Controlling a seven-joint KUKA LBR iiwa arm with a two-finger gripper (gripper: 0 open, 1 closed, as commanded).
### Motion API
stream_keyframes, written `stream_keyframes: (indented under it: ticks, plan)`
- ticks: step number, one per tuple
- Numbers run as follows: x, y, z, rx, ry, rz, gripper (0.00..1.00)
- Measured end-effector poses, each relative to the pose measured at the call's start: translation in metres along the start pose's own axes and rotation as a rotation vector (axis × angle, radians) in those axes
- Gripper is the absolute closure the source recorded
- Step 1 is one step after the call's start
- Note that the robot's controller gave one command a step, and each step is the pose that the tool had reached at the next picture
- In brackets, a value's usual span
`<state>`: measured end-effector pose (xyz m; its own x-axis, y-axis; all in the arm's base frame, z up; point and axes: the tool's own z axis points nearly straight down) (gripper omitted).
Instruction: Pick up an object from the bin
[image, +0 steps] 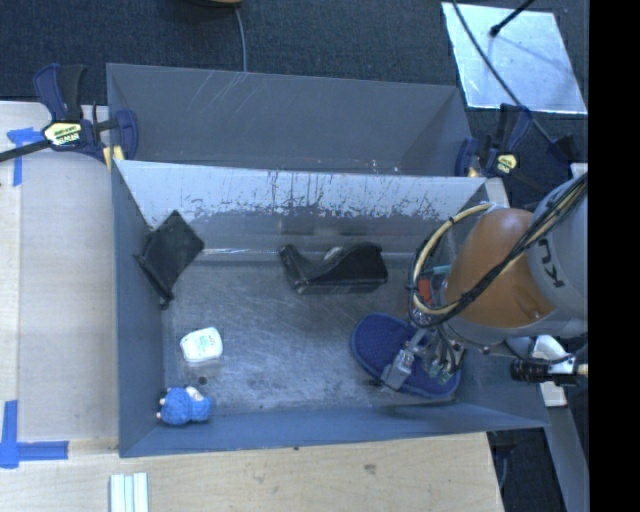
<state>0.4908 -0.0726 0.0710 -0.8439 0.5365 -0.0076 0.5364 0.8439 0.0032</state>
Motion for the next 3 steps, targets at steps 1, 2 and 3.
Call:
stream_keyframes:
  ticks: [1,2,3]
  plan:
    - [0.013,0.104,-0.001,0.005,0.009,-0.226,0.0]
    - [0.01,0.104,-0.003,0.001,0.001,-0.223,1.0]
    - [0.008,0.105,-0.027,0.0,0.0,-0.226,1.0]
